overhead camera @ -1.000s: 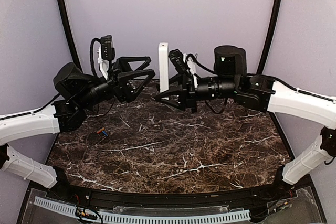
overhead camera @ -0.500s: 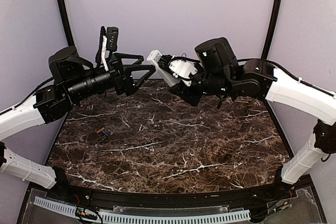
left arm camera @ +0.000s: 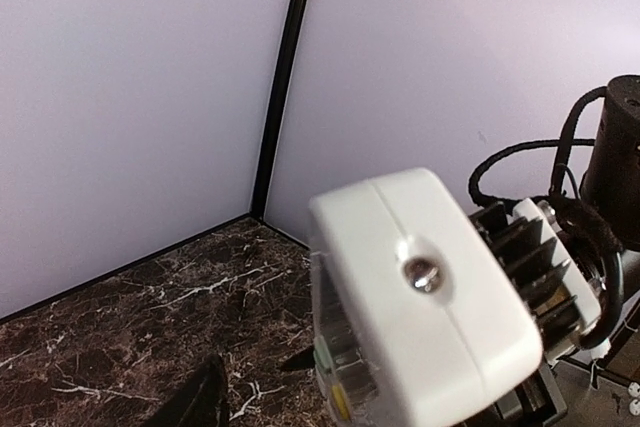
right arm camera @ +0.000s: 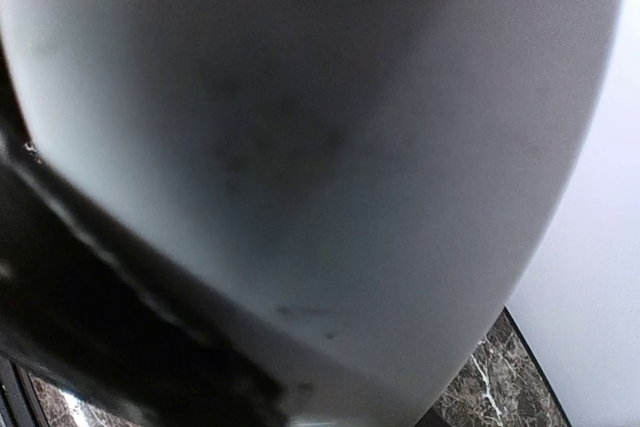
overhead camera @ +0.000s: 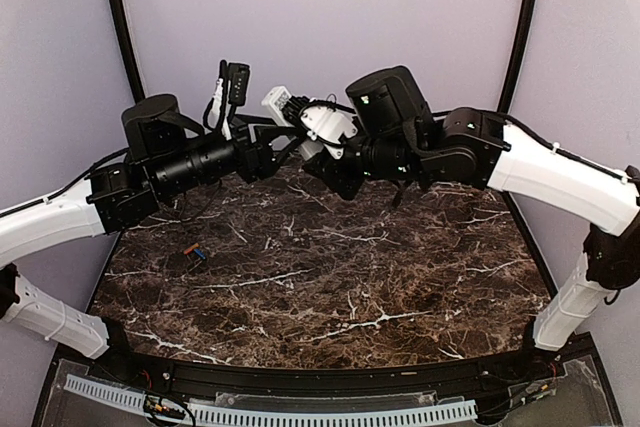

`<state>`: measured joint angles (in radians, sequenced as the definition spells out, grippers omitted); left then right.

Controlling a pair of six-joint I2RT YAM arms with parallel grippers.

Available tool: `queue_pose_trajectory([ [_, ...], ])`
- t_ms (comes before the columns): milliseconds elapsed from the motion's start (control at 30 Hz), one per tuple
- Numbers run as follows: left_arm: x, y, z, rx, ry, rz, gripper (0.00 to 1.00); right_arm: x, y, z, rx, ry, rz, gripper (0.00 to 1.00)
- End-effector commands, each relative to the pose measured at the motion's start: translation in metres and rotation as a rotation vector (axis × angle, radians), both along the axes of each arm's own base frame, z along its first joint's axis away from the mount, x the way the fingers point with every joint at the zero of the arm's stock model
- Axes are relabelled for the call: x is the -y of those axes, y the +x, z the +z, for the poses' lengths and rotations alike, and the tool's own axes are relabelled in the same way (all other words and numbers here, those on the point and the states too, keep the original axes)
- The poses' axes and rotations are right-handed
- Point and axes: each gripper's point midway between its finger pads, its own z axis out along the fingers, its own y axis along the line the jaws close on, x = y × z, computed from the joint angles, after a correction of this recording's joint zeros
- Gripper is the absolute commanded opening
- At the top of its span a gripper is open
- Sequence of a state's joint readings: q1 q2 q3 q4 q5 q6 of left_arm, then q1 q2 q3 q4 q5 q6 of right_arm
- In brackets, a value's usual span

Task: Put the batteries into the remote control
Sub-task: Pass from the right arm to the left

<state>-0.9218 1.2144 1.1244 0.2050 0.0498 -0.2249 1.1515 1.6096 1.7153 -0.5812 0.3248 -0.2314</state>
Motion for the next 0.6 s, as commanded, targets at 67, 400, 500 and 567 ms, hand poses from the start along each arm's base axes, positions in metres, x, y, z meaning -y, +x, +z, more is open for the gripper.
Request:
queue_pose_trajectory([
  [67,-0.004,0.015,0.008,-0.016,-0.09,0.088,0.58,-0.025,-0.01,0.014,-0.012,0.085,0.012,0.0],
  [400,-0.011,0.015,0.003,-0.066,-0.145,0.104,0.0,-0.02,-0.018,0.027,0.031,0.139,0.032,0.14],
  [500,-0.017,0.006,0.01,-0.043,-0.191,0.081,0.0,-0.017,-0.032,0.043,0.052,0.227,0.106,0.85],
  [567,-0.021,-0.001,0.017,-0.019,-0.224,0.059,0.0,-0.012,-0.045,0.049,0.1,0.282,0.184,0.98],
])
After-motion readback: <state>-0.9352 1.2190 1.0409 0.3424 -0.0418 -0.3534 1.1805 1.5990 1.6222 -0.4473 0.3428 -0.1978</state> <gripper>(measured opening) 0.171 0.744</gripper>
